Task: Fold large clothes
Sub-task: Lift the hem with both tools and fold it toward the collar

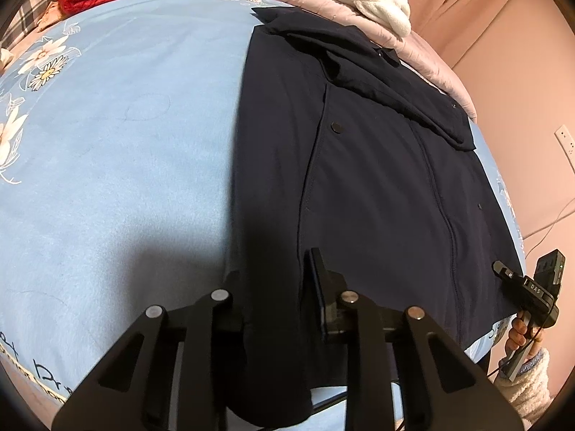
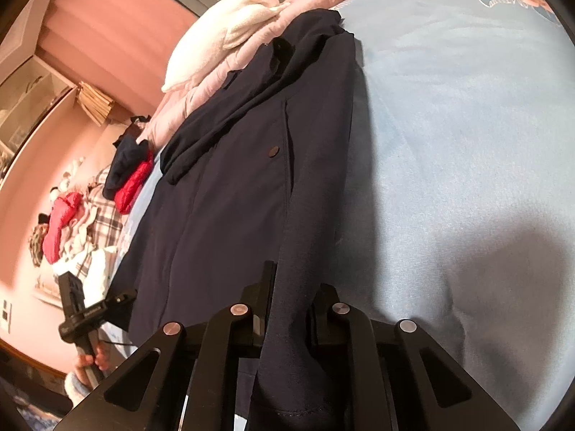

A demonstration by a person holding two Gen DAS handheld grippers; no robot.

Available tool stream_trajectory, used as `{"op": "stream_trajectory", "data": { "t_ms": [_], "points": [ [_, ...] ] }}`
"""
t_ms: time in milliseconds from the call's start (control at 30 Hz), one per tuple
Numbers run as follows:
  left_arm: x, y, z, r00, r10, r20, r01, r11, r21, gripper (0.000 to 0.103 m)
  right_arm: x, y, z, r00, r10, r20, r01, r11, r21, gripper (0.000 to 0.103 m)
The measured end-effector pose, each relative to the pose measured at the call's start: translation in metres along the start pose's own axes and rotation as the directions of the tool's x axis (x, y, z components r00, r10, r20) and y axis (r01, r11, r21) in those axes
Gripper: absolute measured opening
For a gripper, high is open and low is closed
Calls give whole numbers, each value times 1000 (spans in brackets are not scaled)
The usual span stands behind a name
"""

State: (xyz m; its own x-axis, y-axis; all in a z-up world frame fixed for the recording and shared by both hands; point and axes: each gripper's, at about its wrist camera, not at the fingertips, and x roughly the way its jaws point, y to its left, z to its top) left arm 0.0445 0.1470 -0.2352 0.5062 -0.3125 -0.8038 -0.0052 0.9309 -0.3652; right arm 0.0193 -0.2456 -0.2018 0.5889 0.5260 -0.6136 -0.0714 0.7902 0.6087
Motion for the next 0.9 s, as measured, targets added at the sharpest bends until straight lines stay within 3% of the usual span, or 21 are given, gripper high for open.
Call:
{"op": "stream_trajectory", "data": {
  "t_ms": [167,533,733,900],
  "points": [
    [-5,1,2,1000,-20,12,20,1000,-7,14,-1,0,1,1000,18,9,-18,1000,12,14],
    [-13,-1,-1,999,-28,31,28,1000,-9,11,-9,6,2,999,39,38,-39,999,2,10],
    [-24,5,2,988,-146,45,148,987,-62,9,-15,12,6,996,66,61,-65,998,-17,9],
    [-36,13,5,962,-265,72,271,956,-110,7,-23,15,8,990,106,92,-105,994,-20,8]
  ]
}}
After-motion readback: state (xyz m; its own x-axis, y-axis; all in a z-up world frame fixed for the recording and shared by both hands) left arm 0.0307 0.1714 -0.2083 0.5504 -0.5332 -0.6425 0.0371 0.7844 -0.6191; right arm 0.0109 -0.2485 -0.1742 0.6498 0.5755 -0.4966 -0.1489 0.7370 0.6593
